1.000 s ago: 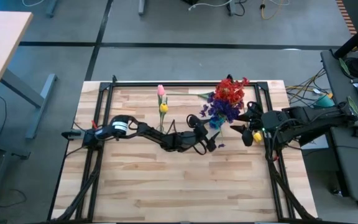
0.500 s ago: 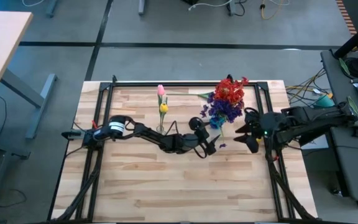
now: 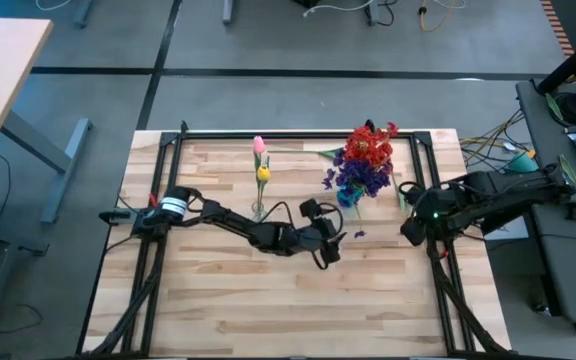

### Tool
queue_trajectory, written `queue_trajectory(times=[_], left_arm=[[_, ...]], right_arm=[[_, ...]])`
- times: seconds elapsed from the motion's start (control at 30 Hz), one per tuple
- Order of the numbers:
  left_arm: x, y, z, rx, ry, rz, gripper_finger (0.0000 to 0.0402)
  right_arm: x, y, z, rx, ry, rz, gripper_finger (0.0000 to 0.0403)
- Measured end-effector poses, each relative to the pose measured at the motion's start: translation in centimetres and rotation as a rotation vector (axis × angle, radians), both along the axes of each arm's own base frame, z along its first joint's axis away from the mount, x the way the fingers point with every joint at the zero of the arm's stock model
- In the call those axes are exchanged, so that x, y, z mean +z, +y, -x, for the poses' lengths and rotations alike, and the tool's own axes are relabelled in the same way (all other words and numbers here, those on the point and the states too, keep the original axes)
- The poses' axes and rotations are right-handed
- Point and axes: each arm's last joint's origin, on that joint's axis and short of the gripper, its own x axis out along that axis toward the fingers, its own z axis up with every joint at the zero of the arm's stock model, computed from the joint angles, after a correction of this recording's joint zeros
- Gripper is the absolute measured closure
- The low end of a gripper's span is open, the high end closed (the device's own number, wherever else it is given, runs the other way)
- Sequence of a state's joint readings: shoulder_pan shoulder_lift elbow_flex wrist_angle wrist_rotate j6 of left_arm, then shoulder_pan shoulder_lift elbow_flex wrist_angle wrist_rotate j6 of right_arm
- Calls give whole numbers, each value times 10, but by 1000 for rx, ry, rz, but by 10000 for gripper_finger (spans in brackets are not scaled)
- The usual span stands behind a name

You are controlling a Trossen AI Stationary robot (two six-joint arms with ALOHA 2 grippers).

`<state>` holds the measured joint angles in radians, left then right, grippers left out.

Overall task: Sort flowers into vase by color
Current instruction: Put the yellow tulip into the transparent vase

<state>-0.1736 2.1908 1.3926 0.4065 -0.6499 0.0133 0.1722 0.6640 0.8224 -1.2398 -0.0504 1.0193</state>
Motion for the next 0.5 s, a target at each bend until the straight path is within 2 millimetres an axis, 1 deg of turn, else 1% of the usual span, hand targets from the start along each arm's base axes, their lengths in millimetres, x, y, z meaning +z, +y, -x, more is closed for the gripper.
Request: queue_trajectory(times=[0.1,0.27,0.4,0.5], left_arm=[[4,-10,4,7,20,-20,68],[18,-28,13,7,24,-49,68],[32,-46,26,0,14,-72,68],[46,-59,39,6,4,-95,68]], right_arm=[[-5,-2,2,-64,31,21,193],[-25,-1,-7,-125,137,46,193],[-40,0,-13,-127,222,81,193],[-45,2,-20,-118,274,95,193]])
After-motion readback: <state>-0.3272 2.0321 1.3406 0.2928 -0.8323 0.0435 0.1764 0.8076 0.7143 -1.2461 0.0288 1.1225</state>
